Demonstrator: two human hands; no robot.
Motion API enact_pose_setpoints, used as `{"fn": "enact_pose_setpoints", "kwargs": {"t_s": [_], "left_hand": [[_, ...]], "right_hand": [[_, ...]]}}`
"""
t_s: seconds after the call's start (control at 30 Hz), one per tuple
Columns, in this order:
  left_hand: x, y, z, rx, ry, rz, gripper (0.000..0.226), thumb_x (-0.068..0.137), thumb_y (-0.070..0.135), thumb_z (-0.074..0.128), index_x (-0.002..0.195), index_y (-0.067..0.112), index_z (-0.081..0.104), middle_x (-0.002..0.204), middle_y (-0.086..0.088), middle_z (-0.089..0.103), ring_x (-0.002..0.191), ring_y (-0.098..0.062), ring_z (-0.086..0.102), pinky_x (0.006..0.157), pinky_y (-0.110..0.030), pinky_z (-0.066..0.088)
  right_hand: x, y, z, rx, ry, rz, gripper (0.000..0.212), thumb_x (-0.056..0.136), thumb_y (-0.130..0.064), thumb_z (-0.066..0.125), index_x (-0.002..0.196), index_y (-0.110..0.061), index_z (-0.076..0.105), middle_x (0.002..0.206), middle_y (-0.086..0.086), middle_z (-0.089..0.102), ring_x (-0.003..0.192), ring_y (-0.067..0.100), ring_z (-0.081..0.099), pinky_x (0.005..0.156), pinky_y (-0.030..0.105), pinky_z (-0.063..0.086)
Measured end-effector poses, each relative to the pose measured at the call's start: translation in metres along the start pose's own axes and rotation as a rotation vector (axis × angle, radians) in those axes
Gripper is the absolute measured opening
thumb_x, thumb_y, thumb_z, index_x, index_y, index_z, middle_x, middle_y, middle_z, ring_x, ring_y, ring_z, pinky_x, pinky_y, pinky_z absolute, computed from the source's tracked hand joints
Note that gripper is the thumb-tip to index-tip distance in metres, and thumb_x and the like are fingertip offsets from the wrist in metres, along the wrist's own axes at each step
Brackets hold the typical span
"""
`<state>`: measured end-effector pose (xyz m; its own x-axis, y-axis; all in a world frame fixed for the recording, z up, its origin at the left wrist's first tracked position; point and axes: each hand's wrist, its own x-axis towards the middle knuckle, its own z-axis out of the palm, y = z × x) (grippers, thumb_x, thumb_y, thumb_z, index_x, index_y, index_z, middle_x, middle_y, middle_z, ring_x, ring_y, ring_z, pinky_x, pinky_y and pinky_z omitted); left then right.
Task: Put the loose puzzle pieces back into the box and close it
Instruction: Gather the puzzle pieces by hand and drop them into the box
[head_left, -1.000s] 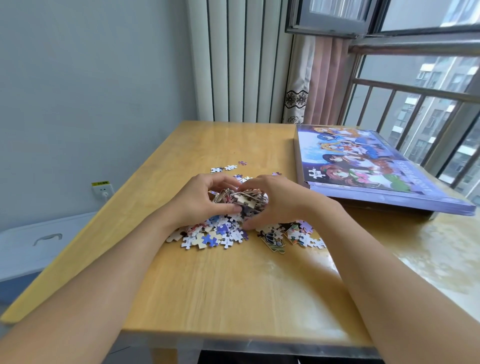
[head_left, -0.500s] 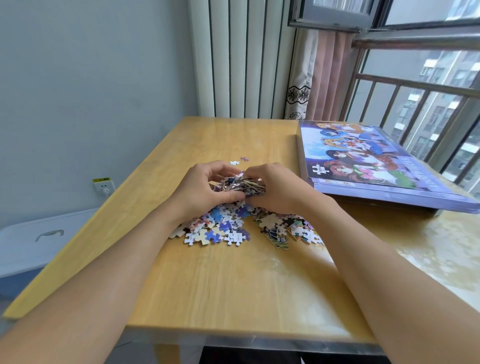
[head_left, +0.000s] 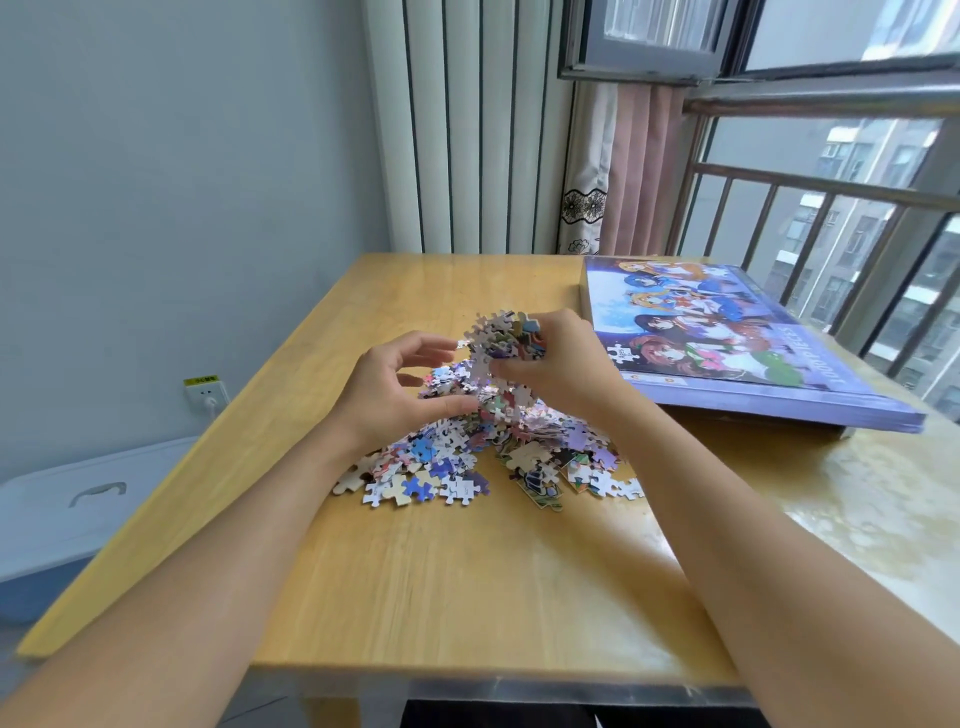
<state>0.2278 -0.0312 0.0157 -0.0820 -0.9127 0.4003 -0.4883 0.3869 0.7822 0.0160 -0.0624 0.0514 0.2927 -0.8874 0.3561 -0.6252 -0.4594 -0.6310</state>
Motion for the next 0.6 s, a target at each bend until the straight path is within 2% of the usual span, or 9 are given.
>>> {"fn": "enact_pose_setpoints", "kwargs": {"t_s": [0.1,0.17,0.23,0.33,0.43,0.53,0.6], "left_hand": [[-0.003,-0.003,0.0,-0.03,0.033,-0.025,0.062,0.061,0.049,0.088,0.117,0.03,0.068,0.111,0.013,0.071,0.108,-0.001,0.065,0.093,-0.033,0.056],[-0.004,-0.002,0.002,-0.046,0.044,-0.032,0.056,0.063,0.048,0.087,0.113,0.03,0.07,0.109,0.012,0.072,0.107,-0.002,0.065,0.093,-0.036,0.056],[-0.001,0.005,0.007,-0.01,0.027,-0.018,0.051,0.065,0.047,0.086,0.111,0.031,0.071,0.108,0.014,0.072,0.107,0.0,0.064,0.092,-0.034,0.056],[0.009,0.02,0.016,0.129,-0.063,0.025,0.055,0.068,0.044,0.088,0.117,0.033,0.067,0.113,0.018,0.068,0.108,0.004,0.061,0.092,-0.028,0.054],[0.024,0.038,0.032,0.255,-0.17,0.036,0.065,0.069,0.04,0.09,0.125,0.032,0.059,0.121,0.015,0.063,0.113,-0.001,0.058,0.095,-0.03,0.051],[0.037,0.05,0.047,0.294,-0.186,0.012,0.065,0.068,0.039,0.091,0.123,0.033,0.055,0.12,0.014,0.059,0.114,-0.005,0.056,0.093,-0.029,0.049],[0.042,0.054,0.054,0.288,-0.185,-0.005,0.064,0.065,0.042,0.092,0.116,0.036,0.053,0.119,0.014,0.058,0.115,-0.006,0.056,0.093,-0.031,0.05]], "right_hand": [[0.003,-0.003,-0.015,0.14,0.0,0.191,0.023,0.081,-0.023,0.082,0.082,-0.004,0.068,0.072,0.009,0.068,0.058,0.017,0.061,0.049,0.023,0.049],[0.007,-0.001,-0.028,0.285,-0.042,0.343,0.032,0.078,-0.02,0.086,0.095,0.0,0.068,0.091,0.019,0.073,0.075,0.025,0.073,0.063,0.034,0.063],[0.008,-0.004,-0.044,0.399,-0.103,0.447,0.042,0.075,-0.016,0.087,0.104,0.003,0.063,0.103,0.022,0.072,0.083,0.032,0.075,0.07,0.044,0.064],[0.006,-0.01,-0.061,0.467,-0.135,0.47,0.031,0.077,-0.011,0.085,0.097,-0.001,0.063,0.094,0.016,0.072,0.077,0.027,0.075,0.069,0.041,0.064],[0.004,-0.013,-0.076,0.526,-0.13,0.488,0.021,0.08,-0.009,0.083,0.091,-0.003,0.065,0.087,0.011,0.072,0.069,0.02,0.074,0.062,0.033,0.062],[0.003,-0.009,-0.086,0.529,-0.119,0.491,0.02,0.081,-0.009,0.082,0.093,-0.003,0.067,0.09,0.013,0.074,0.068,0.018,0.074,0.057,0.03,0.06],[0.001,-0.005,-0.091,0.531,-0.113,0.485,0.022,0.08,-0.009,0.082,0.095,-0.002,0.068,0.093,0.015,0.075,0.072,0.02,0.075,0.06,0.032,0.061]]}}
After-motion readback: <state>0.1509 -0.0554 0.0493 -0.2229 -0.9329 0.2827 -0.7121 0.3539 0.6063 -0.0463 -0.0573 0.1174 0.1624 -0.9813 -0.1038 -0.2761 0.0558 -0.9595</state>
